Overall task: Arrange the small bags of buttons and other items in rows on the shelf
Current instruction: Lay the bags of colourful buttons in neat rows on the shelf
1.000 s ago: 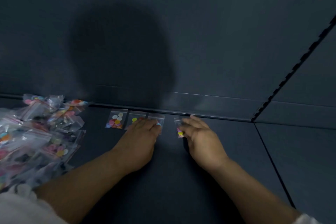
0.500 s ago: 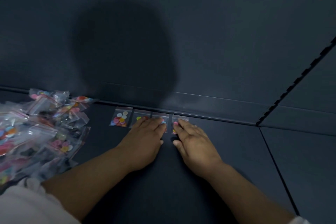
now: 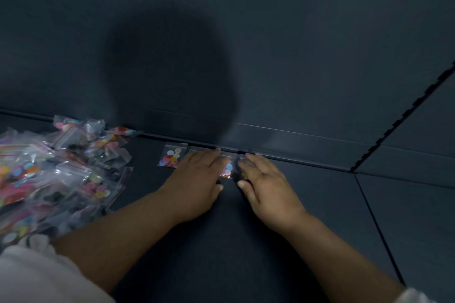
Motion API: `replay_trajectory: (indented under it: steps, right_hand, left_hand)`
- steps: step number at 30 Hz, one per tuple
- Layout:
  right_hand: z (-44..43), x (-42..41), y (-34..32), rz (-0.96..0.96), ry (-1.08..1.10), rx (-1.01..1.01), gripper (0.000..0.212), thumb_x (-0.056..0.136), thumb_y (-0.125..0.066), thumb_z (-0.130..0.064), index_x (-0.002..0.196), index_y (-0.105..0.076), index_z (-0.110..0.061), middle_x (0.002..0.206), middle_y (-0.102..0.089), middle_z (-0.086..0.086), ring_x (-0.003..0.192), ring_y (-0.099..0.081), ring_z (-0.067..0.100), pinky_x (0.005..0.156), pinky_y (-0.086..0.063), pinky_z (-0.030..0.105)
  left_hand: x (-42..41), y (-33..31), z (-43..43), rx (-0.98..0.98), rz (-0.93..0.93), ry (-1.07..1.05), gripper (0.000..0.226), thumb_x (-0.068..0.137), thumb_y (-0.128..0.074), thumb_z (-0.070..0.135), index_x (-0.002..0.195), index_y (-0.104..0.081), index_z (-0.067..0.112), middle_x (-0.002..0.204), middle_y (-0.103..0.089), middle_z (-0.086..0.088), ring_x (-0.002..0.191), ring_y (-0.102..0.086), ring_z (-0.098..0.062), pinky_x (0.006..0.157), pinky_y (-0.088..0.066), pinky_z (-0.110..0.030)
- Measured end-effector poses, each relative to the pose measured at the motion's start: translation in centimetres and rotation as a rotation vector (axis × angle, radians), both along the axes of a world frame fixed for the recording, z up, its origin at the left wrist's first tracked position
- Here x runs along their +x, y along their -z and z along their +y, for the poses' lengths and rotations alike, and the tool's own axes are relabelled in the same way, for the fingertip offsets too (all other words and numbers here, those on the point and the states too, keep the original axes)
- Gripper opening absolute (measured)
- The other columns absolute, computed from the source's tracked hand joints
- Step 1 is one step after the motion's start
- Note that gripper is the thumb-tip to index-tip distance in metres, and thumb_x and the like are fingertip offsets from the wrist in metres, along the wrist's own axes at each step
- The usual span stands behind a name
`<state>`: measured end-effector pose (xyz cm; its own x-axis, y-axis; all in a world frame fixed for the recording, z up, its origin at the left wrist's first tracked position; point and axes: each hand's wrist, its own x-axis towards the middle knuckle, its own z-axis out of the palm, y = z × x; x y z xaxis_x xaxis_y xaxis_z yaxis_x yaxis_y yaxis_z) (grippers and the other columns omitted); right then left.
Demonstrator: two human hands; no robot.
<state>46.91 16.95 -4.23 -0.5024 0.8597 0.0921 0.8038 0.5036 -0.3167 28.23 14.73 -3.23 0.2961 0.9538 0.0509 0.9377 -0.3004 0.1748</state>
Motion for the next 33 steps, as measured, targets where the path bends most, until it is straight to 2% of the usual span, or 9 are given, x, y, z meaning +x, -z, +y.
replay_trajectory:
  steps: [4,8,11,14,17,20,26,30,33]
  right_hand:
    - [-0.5,-3.0,-1.6,0.038,-0.041,0.042,0.051,0.091,-0.035,-0.043,0.134,-0.049,-0.020,0.148,-0.038,0.005,0.138,-0.030,0.024,0.115,-0.025,0.039]
    - [-1.3,-7.6,-2.7,0.058,-0.110,0.096,0.045,0.088,-0.044,-0.038,0.125,-0.056,-0.016,0.139,-0.048,0.008,0.128,-0.043,0.027,0.110,-0.032,0.037]
    - [-2.2,-11.6,-3.3,0.101,-0.163,0.105,0.039,0.086,-0.050,-0.034,0.118,-0.060,-0.013,0.129,-0.056,0.010,0.119,-0.051,0.029,0.103,-0.037,0.036]
    - [-3.1,-15.6,-3.7,0.096,-0.214,0.095,0.045,0.087,-0.046,-0.037,0.123,-0.059,-0.012,0.132,-0.054,0.009,0.123,-0.048,0.028,0.106,-0.035,0.036]
    - [-4.0,-19.2,-3.9,0.079,-0.262,0.092,0.045,0.086,-0.047,-0.034,0.122,-0.059,-0.011,0.127,-0.058,0.010,0.118,-0.053,0.029,0.104,-0.035,0.033]
    - [-5.0,-22.6,-3.9,0.096,-0.298,0.082,0.042,0.084,-0.046,-0.032,0.116,-0.062,-0.010,0.118,-0.062,0.009,0.106,-0.059,0.031,0.096,-0.044,0.036]
    - [-6.4,-27.1,-4.0,0.112,-0.320,0.034,0.036,0.087,-0.059,-0.027,0.121,-0.061,-0.014,0.118,-0.060,0.005,0.113,-0.050,0.024,0.102,-0.035,0.030]
    - [-7.1,-29.2,-3.8,0.113,-0.333,0.013,0.033,0.088,-0.061,-0.025,0.119,-0.062,-0.016,0.115,-0.059,0.003,0.111,-0.049,0.021,0.090,-0.035,0.023]
    - [-8.1,-30.9,-3.7,0.133,-0.397,-0.064,0.027,0.086,-0.062,-0.022,0.112,-0.065,-0.017,0.106,-0.061,0.001,0.103,-0.051,0.017,0.086,-0.040,0.024]
  left_hand:
    - [-3.0,-1.4,-1.2,0.070,-0.017,-0.057,0.066,0.093,-0.047,0.040,0.150,-0.019,0.020,0.158,-0.014,-0.004,0.144,-0.016,-0.019,0.116,-0.007,-0.031]
    - [-7.3,-2.9,-2.8,0.112,0.002,-0.140,0.064,0.088,-0.057,0.035,0.145,-0.034,0.014,0.152,-0.030,-0.010,0.137,-0.034,-0.027,0.114,-0.025,-0.037]
    - [-11.2,-3.4,-4.3,0.139,0.008,-0.163,0.060,0.077,-0.060,0.032,0.131,-0.052,0.006,0.134,-0.053,-0.018,0.118,-0.055,-0.036,0.100,-0.043,-0.046]
    - [-14.9,-4.3,-6.1,0.126,0.001,-0.209,0.057,0.073,-0.053,0.035,0.121,-0.059,0.004,0.120,-0.062,-0.016,0.103,-0.063,-0.033,0.089,-0.052,-0.044]
    - [-18.4,-5.1,-8.0,0.123,0.015,-0.248,0.063,0.073,-0.037,0.039,0.123,-0.059,0.007,0.119,-0.063,-0.014,0.102,-0.062,-0.032,0.088,-0.052,-0.041]
    - [-22.2,-5.1,-9.7,0.113,0.011,-0.304,0.056,0.074,-0.043,0.035,0.117,-0.062,0.005,0.112,-0.066,-0.017,0.096,-0.065,-0.034,0.084,-0.053,-0.042]
    - [-27.2,-5.0,-12.2,0.068,-0.067,-0.405,0.047,0.077,-0.044,0.031,0.112,-0.064,0.009,0.107,-0.066,-0.013,0.096,-0.063,-0.032,0.081,-0.050,-0.036]
    - [-29.4,-4.2,-12.9,0.033,-0.075,-0.440,0.058,0.077,-0.029,0.043,0.113,-0.063,0.011,0.109,-0.063,-0.011,0.103,-0.056,-0.031,0.085,-0.045,-0.039]
    - [-30.9,-3.6,-13.4,0.050,-0.132,-0.505,0.033,0.086,-0.052,0.032,0.109,-0.065,0.012,0.104,-0.062,-0.011,0.100,-0.056,-0.030,0.082,-0.043,-0.035]
